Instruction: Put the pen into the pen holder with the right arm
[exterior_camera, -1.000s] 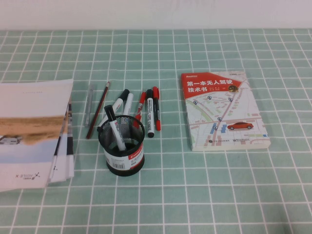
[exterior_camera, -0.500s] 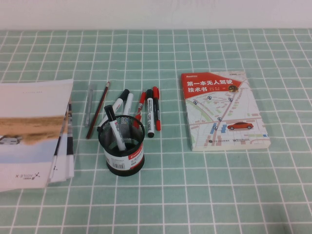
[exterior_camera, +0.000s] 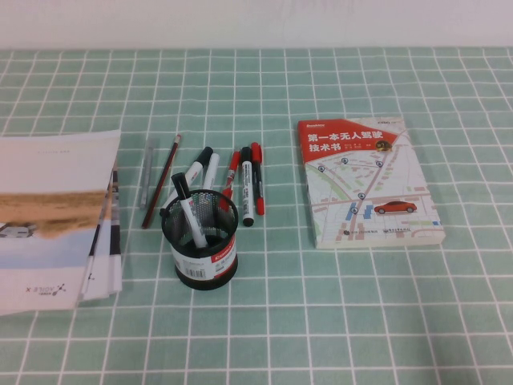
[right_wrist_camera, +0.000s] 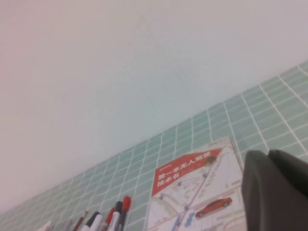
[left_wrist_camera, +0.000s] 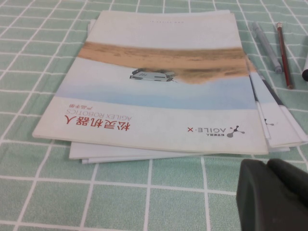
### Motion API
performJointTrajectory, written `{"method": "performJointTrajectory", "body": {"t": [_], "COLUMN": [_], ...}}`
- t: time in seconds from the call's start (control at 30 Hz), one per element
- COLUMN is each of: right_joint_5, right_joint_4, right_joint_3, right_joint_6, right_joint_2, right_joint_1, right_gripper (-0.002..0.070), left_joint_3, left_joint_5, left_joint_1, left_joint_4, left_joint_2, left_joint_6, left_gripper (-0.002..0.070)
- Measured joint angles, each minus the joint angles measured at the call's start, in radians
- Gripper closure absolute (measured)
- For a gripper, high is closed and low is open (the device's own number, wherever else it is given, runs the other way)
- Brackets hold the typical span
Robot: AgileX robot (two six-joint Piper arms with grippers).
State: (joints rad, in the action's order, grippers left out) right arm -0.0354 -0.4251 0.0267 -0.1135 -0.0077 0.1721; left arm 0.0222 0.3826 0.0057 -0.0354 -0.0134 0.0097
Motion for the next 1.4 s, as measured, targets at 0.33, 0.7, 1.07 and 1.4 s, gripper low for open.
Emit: {"method": "performJointTrajectory", "body": {"t": [0.33,0.7,1.07,1.4], "right_joint_5": [0.322,0.717,0.818,0.922], "right_joint_4": [-0.112,0.071,0.109,0.165], "right_joint_3": [-0.144,-0.606,-1.003,-1.496], "right_joint_6": [0.0,0.019,0.075,0.027], "right_joint_2": [0.162,0.733,1.282,1.765], "right_joint_1": [0.0,0.0,0.105,0.3], "right_gripper": [0.0695,0.0695,0.0695,0.0695], "left_joint_3": [0.0,0.0,0.0,0.0], "left_joint_5": [0.0,0.0,0.0,0.0], "left_joint_1": [0.0,0.0,0.0,0.0], "left_joint_4": [0.0,0.0,0.0,0.0], "left_joint_2": [0.0,0.0,0.0,0.0], "left_joint_6": [0.0,0.0,0.0,0.0], "left_gripper": [0.0679,0.0679,0.0679,0.0679]}}
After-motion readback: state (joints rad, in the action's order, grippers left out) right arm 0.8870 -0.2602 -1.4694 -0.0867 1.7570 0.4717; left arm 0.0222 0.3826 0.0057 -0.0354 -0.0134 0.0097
